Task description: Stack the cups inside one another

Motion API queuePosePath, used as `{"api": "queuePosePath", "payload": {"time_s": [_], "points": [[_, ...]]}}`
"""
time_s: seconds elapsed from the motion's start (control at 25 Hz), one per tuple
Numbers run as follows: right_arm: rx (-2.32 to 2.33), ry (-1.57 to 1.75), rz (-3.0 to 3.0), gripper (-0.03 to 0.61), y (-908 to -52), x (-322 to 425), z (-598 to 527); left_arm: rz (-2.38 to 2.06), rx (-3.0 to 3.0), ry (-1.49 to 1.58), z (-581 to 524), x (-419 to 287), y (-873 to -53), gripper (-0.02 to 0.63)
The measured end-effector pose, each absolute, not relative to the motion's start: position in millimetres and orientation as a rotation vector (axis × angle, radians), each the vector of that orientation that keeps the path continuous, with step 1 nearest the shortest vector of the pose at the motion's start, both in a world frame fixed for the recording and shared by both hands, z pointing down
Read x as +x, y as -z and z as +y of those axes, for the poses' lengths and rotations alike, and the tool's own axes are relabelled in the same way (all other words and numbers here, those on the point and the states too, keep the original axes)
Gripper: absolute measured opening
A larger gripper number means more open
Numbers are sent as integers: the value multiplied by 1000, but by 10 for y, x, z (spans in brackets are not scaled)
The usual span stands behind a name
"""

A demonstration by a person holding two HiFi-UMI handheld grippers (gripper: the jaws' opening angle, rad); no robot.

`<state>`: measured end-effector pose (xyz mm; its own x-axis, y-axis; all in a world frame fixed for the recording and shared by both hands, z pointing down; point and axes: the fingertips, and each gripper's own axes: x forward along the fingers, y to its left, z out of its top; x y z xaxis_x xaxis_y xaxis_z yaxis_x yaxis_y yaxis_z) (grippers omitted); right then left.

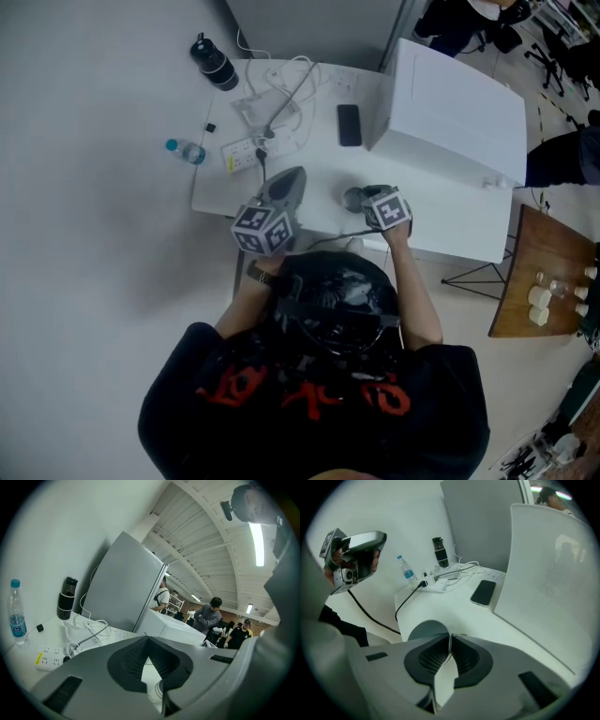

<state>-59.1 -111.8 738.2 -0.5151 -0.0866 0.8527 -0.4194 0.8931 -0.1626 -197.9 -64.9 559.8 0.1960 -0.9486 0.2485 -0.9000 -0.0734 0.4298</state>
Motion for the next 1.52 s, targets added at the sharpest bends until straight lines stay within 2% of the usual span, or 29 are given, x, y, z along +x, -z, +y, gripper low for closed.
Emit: {"api": "queuePosePath", "payload": {"time_s": [0.16,0.32,0.36,0.52,0.56,0.6,0.92,0.96,1.0,1.04,1.08,1.52], "points": [[339,-435,-2092,31,-7487,-521,-1111,-1724,2001,130,-665,-1950,-5615,0],[341,-391,-2150,45,-7116,-571,-1093,-1729,1999,129,-643,-1959,-5561,0],[362,-395,-2156,66,-7092,-530,-1114,-1730,1993,128,-632,-1969,-5560,0],[475,-503,-2169,73,-7057,-322,-1286,-1727,1988,129,-628,-1975,-5586,0],[492,-544,-2165,116,-7083,-290,-1320,-1724,1990,134,-629,-1968,-5594,0],[508,-585,-2161,127,-7115,-271,-1350,-1721,1992,137,-630,-1960,-5605,0],[489,-877,-2017,127,-7638,-318,-1325,-1705,1993,152,-625,-1922,-5607,0],[495,-880,-1996,117,-7658,-301,-1324,-1706,1992,153,-621,-1926,-5601,0],[503,-864,-1978,66,-7659,-264,-1332,-1709,1992,152,-621,-1929,-5589,0],[509,-840,-1967,41,-7649,-218,-1343,-1710,1991,151,-622,-1930,-5576,0],[513,-821,-1963,34,-7634,-168,-1353,-1711,1989,150,-622,-1933,-5571,0],[697,-677,-1887,34,-7553,959,-1814,-1692,1989,141,-625,-1889,-5641,0]]}}
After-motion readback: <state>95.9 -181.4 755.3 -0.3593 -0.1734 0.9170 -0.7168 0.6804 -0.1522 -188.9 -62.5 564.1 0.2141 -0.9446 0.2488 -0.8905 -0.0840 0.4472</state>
